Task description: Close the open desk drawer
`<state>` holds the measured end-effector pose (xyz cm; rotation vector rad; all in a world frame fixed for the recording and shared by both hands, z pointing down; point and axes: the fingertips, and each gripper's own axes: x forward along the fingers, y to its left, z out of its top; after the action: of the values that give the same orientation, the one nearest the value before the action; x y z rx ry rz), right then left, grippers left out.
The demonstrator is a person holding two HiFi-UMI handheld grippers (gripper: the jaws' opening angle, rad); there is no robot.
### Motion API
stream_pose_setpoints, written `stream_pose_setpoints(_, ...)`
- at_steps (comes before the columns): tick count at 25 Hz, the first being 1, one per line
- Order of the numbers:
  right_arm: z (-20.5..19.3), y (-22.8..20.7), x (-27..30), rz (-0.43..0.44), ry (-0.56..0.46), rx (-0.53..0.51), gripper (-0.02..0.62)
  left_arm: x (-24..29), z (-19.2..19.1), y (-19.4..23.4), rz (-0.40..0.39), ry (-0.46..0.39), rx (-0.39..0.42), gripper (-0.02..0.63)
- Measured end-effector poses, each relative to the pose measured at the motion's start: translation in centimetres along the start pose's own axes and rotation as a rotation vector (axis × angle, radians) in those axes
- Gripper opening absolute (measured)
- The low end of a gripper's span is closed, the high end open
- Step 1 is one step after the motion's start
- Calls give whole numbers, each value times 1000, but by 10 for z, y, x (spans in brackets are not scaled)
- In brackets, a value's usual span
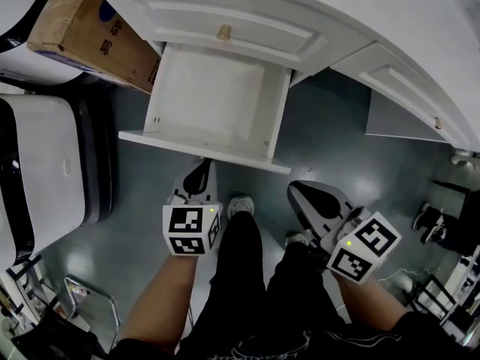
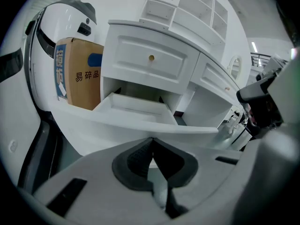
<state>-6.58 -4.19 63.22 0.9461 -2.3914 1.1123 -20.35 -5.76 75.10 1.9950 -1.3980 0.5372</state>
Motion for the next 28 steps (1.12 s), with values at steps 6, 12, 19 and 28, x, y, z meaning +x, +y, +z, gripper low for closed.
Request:
stream_pose_setpoints(6,3,-1,5,-23,-4,11,6,3,4,1,-14,-12,-9,5)
stream_pose_setpoints(12,5,-3,8,-35,-24,41,6,14,12,1,-14,1,-28,5)
stream_pose_setpoints(19,10,-6,16,-4,-17,30,6,30,27,3,2,3,-28,5)
stream_pose_setpoints(28,35,-38,14,-11,-8,22,6,61,56,7,31,1,-42,5)
